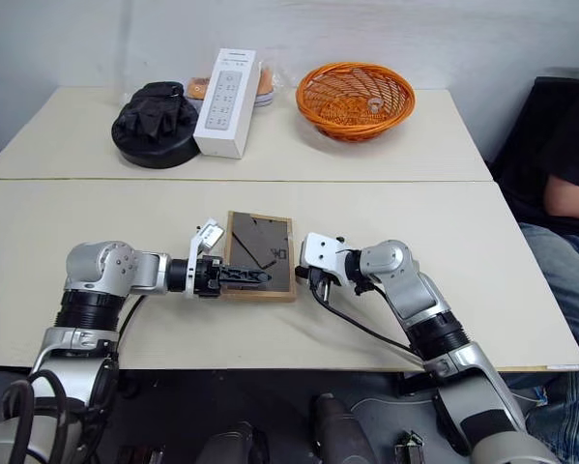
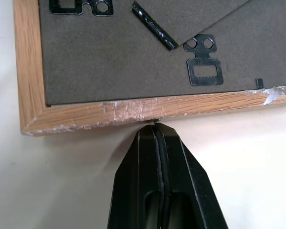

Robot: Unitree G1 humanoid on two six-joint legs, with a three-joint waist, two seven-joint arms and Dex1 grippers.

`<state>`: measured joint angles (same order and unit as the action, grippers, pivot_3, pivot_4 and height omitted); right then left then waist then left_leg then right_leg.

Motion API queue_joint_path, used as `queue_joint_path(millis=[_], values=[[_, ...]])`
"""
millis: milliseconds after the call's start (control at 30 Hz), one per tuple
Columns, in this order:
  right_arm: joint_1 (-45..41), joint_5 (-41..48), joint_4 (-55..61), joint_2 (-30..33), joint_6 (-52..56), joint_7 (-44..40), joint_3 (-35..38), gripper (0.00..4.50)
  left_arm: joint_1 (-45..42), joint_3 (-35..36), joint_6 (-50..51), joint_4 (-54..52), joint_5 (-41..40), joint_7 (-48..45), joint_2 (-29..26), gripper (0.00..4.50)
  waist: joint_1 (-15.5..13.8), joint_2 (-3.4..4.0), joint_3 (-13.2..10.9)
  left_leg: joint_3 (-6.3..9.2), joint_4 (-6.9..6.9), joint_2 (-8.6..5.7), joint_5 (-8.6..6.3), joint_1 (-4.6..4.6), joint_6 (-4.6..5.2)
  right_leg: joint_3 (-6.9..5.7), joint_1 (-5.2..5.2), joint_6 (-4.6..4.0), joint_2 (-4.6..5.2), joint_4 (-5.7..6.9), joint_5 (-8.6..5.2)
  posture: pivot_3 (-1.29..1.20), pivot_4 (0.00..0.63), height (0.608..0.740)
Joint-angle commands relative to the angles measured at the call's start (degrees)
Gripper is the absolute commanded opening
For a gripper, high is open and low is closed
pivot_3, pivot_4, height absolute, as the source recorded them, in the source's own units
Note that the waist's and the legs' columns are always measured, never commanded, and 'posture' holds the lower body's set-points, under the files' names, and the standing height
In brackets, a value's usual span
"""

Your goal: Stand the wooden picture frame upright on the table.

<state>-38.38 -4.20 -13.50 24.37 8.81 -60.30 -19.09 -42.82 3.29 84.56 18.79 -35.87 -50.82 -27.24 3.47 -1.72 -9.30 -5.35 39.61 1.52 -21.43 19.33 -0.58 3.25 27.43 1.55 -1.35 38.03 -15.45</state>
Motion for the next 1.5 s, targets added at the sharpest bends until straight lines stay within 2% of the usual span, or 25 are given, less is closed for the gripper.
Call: queue_joint_path(millis=[33,167,200,267,367,467,667,833,1000,1100,1267,1367,1433,1500], values=[[-0.67,1.17,2.93,1.44,-0.24,-0.24,1.60,0.00,-0.87,2.14,0.27,-2.90,-2.65,-1.33,-2.62,2.36,0.10,0.00,0.00,0.00,0.00,0.00,0.00,-0.01,-0.01,0.00,0.00,0.00,-0.01,0.01,0.00,0.00,0.150,0.740],[-0.55,6.01,6.71,3.72,6.19,-1.64,5.78,0.00,0.09,3.76,-0.16,-5.98,-4.64,-2.43,-5.58,1.22,-0.05,-0.01,-0.05,0.00,0.00,0.00,0.00,0.02,-0.02,0.01,0.03,0.00,-0.01,0.01,0.00,0.00,0.150,0.740],[-0.98,8.03,7.84,4.35,9.15,-2.23,7.32,0.17,0.48,4.01,-0.67,-7.18,-5.05,-2.86,-6.39,0.93,-0.13,-0.01,-0.05,0.02,0.00,0.01,0.00,0.04,-0.02,0.00,0.03,0.00,-0.01,0.00,0.00,0.00,0.150,0.740],[-2.43,13.36,10.53,5.71,16.61,-4.29,10.47,0.54,2.10,2.94,-2.99,-10.90,-5.20,-4.02,-8.44,0.83,-0.16,0.00,-0.05,0.03,0.00,0.01,0.00,0.04,-0.02,0.00,0.02,0.00,0.00,-0.01,0.00,0.00,0.150,0.740],[-6.21,21.02,13.19,6.86,26.65,-6.26,14.37,1.57,3.41,3.16,-3.72,-15.24,-6.61,-4.41,-9.54,0.83,-0.15,0.01,-0.06,0.03,0.00,0.02,0.00,0.03,-0.02,0.00,0.03,-0.01,0.00,0.00,0.00,0.00,0.150,0.740],[-11.73,27.62,13.76,4.77,36.13,-5.10,16.72,2.51,4.00,2.51,-4.96,-18.92,-7.09,-4.15,-9.64,0.83,-0.05,0.02,-0.06,0.03,0.00,0.02,-0.01,0.03,-0.02,0.00,0.03,-0.01,0.00,0.00,-0.01,0.00,0.150,0.740],[-16.21,30.97,12.12,-0.77,40.77,-0.55,15.65,4.49,3.18,2.03,-5.67,-21.81,-8.36,-3.35,-8.20,0.83,-0.22,0.02,-0.06,0.05,-0.01,0.02,-0.02,0.06,0.01,-0.02,0.02,-0.03,0.00,-0.05,-0.02,0.00,0.150,0.740],[-14.85,31.59,15.05,-3.64,40.02,-0.06,12.29,4.50,2.24,1.37,-6.10,-22.00,-8.67,-2.79,-7.76,0.83,-0.21,0.02,-0.06,0.05,-0.01,0.02,-0.04,0.20,0.03,-0.03,0.11,-0.03,0.00,-0.08,-0.02,0.00,0.150,0.740],[-12.92,38.43,22.53,-4.08,44.50,-0.31,14.32,4.50,1.62,0.27,-7.10,-19.57,-7.04,-2.24,-8.37,0.83,-0.05,0.02,-0.06,0.06,-0.01,0.04,-0.03,0.24,0.03,-0.05,0.17,-0.03,0.00,-0.06,-0.02,0.00,0.150,0.740],[-11.34,42.11,26.42,-2.17,47.40,0.51,16.62,4.50,1.48,-0.38,-8.65,-17.76,-6.26,-2.89,-9.54,0.83,-0.21,0.02,-0.06,0.07,0.01,0.04,-0.03,0.23,0.03,-0.05,0.15,-0.03,0.00,-0.06,-0.02,0.00,0.150,0.740],[-8.03,42.54,30.77,3.30,46.04,0.62,17.47,4.50,-0.03,0.82,-8.44,-15.12,-7.64,-2.92,-9.44,0.83,-0.31,0.01,-0.07,0.10,0.00,0.03,-0.05,0.26,0.05,-0.06,0.14,-0.03,0.01,-0.15,-0.02,0.00,0.150,0.740],[-6.25,36.03,30.53,9.50,38.86,1.07,16.53,4.50,-0.09,0.43,-8.89,-14.61,-7.42,-3.26,-10.00,0.83,-0.31,0.00,-0.07,0.09,0.00,0.02,-0.06,0.31,0.07,-0.06,0.17,-0.02,0.01,-0.15,-0.02,0.00,0.150,0.740],[-4.27,28.00,27.92,13.36,27.56,1.41,14.70,4.50,-0.14,0.10,-8.69,-14.86,-7.70,-3.47,-10.33,0.83,-0.32,-0.01,-0.08,0.09,0.00,0.01,-0.07,0.31,0.09,-0.06,0.16,-0.02,0.00,-0.19,-0.02,0.00,0.150,0.740],[-1.71,18.57,24.02,15.63,10.02,2.39,12.93,4.50,-0.35,0.23,-7.95,-15.18,-8.38,-3.71,-10.53,0.83,-0.28,-0.04,-0.09,0.08,-0.01,-0.01,-0.07,0.31,0.10,-0.05,0.15,-0.01,0.00,-0.21,-0.02,0.00,0.150,0.740]])
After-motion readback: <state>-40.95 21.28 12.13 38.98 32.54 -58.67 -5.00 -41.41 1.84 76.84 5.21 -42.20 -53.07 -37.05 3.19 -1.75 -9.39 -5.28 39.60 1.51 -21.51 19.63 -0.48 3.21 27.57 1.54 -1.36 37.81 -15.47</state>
